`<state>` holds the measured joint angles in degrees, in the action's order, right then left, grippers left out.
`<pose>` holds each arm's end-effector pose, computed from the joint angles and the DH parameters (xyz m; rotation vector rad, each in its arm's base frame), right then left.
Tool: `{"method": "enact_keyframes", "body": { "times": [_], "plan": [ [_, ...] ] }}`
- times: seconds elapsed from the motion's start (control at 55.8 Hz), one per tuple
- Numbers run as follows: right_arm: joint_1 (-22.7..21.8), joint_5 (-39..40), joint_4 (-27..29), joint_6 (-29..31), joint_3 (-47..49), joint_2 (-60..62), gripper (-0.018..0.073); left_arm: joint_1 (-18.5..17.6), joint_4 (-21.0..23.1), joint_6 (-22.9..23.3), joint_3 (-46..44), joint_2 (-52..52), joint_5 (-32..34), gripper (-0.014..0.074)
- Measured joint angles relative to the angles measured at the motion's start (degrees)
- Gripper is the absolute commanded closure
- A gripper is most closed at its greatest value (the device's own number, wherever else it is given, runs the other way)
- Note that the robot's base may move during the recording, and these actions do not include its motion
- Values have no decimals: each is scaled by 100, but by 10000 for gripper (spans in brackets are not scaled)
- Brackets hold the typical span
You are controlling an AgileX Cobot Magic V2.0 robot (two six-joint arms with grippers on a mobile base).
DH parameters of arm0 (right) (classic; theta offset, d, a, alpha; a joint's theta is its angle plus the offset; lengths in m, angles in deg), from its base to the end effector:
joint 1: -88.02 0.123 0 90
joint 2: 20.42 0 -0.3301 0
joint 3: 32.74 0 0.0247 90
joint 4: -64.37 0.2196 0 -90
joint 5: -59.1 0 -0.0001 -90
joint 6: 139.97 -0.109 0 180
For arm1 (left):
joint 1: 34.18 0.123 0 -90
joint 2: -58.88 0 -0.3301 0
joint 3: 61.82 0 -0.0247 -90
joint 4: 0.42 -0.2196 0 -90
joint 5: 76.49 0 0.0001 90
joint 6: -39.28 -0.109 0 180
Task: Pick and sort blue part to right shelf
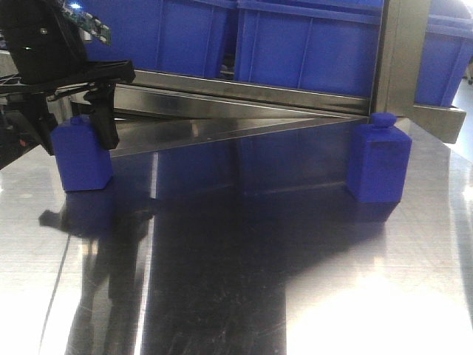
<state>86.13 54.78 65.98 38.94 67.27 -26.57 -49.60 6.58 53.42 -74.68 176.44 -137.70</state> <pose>-0.0018 0.0003 0.1968 0.0615 1.5776 0.0127 0.3806 -0.1171 0.2788 -0.0341 2.9222 -0.2538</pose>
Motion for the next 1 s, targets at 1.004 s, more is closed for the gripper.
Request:
{"method": "enact_keyframes", "body": {
  "times": [1.004],
  "plan": [
    [0,190,36,0,0,0,528,-304,-1370,-731,2194,-4636,1342,264]
  ]
}}
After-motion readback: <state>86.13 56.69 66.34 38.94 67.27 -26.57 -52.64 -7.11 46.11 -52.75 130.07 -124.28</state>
